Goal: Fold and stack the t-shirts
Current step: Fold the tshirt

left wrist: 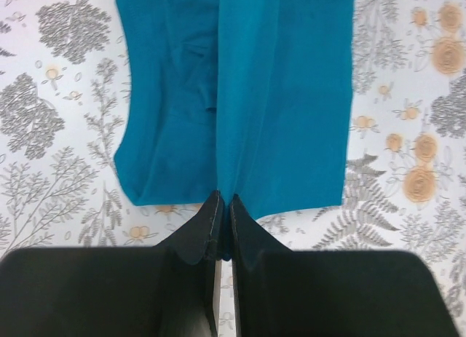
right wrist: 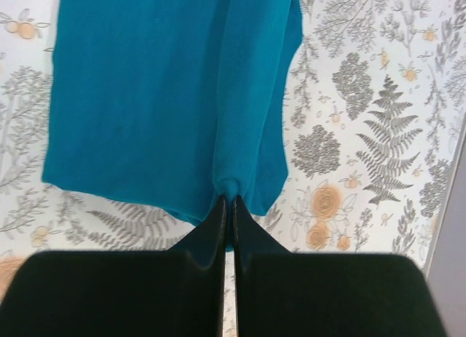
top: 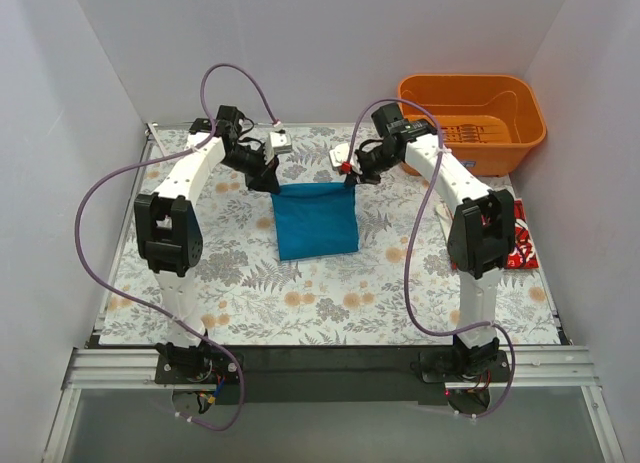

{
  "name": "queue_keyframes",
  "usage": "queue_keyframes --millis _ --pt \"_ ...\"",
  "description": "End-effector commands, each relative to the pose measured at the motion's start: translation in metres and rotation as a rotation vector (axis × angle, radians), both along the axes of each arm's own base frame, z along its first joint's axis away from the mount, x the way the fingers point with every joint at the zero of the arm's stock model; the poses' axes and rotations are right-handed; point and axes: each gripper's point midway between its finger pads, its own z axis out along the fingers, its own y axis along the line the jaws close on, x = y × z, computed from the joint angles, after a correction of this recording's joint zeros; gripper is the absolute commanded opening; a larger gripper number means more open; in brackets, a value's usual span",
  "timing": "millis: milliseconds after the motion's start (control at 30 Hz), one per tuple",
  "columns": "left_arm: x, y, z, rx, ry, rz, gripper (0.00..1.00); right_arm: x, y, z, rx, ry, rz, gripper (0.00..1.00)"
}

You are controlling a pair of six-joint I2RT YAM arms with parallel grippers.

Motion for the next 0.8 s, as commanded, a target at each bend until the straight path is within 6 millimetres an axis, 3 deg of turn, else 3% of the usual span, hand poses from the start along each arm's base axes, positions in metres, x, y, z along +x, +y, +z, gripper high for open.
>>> queue_keyframes --millis 0,200,533,633,767 --pt "0.016 0.010 0.010 -0.008 -0.032 0.004 0.00 0.015 0.003 0.008 0.018 -0.015 0.013 0.01" --pt "0.048 0.018 -0.019 0.015 -0.035 0.029 0.00 0.044 0.008 -0.015 0.003 -0.028 0.014 0.01" --pt "0.093 0.024 -0.074 0.059 -0.059 0.146 0.00 0.083 0.011 -0.076 -0.060 -0.016 -0.041 0.01" --pt "0.098 0.020 -0.075 0.043 -0.045 0.146 0.00 0.090 0.008 -0.074 -0.048 -0.033 -0.053 0.01" --pt "0.083 0.014 -0.056 0.011 -0.041 0.088 0.00 0.087 0.009 -0.043 -0.009 -0.080 -0.038 0.01"
